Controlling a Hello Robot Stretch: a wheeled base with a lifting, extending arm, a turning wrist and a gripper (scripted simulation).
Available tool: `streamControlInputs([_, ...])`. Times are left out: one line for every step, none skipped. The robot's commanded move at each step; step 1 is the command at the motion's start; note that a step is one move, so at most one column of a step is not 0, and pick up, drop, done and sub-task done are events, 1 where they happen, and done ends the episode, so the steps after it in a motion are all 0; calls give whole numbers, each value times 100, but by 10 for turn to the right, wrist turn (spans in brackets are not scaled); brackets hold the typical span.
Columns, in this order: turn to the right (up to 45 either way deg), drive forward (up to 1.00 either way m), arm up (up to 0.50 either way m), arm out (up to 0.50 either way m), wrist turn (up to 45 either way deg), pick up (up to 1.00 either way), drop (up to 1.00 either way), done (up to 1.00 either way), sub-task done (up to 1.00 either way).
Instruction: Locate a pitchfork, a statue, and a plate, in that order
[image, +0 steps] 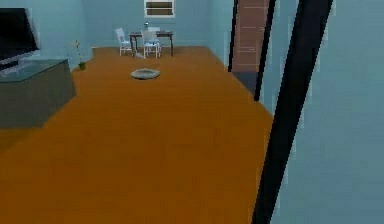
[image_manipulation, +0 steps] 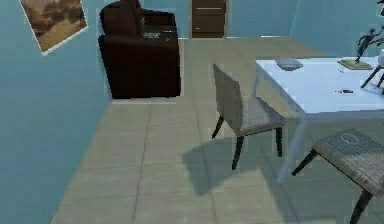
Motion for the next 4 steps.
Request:
streamControlInputs([-30,0,0,0,0,0,0,0,0])
streamControlInputs([-60,0,0,0,0,0,0,0,0])
streamControlInputs([0,100,0,0,0,0,0,0,0])
streamControlInputs([-60,0,0,0,0,0,0,0,0])
